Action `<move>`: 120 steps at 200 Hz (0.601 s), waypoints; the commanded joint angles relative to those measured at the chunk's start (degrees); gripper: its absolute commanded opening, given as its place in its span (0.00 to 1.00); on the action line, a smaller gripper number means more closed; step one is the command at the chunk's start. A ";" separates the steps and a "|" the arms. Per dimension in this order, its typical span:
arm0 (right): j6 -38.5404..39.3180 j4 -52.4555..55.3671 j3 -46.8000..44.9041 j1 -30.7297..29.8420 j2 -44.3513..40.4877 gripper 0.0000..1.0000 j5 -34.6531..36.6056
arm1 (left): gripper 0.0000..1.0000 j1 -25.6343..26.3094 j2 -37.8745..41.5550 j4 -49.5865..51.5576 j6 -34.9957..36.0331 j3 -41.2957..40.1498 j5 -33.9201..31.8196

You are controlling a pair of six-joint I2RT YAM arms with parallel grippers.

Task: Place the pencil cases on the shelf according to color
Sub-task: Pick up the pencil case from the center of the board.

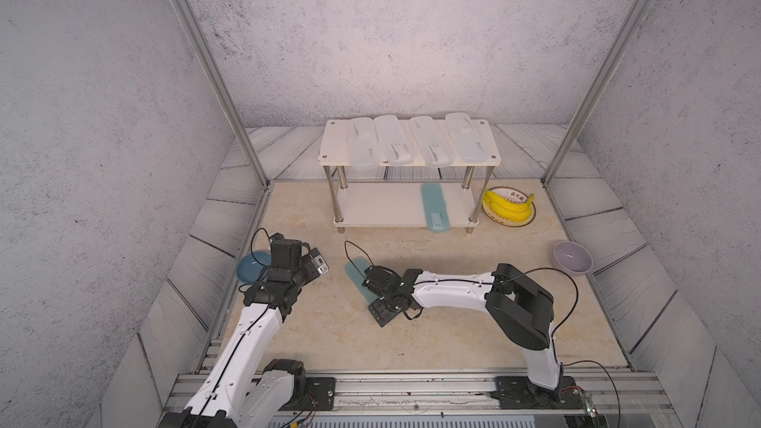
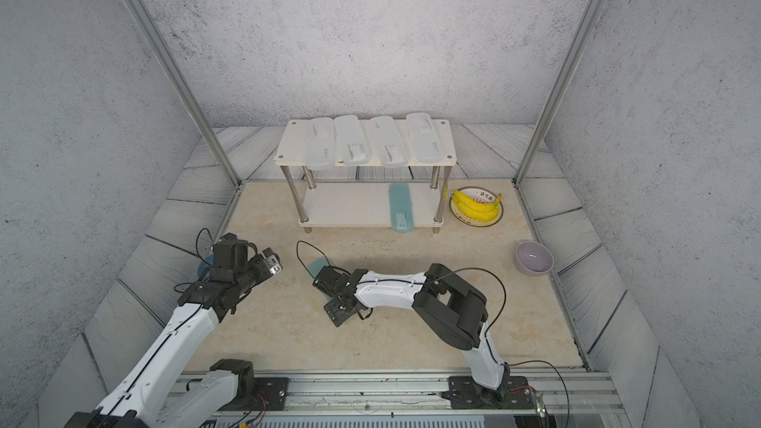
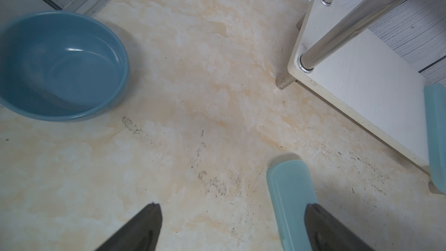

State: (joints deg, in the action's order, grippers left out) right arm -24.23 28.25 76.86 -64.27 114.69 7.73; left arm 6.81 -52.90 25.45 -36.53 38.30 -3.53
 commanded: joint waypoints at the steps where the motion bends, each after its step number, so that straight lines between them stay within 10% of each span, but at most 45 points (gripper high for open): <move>1: -0.43 1.26 -0.82 -0.41 2.46 0.78 1.41 | 0.99 -0.57 0.76 -0.08 -0.65 -0.42 0.10; 120: -7.40 -4.10 -7.64 1.29 -15.37 0.49 15.27 | 0.99 -0.52 0.35 -0.12 0.23 1.47 2.69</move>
State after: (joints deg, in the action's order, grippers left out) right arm -27.97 27.03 70.32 -64.29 105.49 17.61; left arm 6.79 -52.56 25.45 -37.01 38.44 -2.68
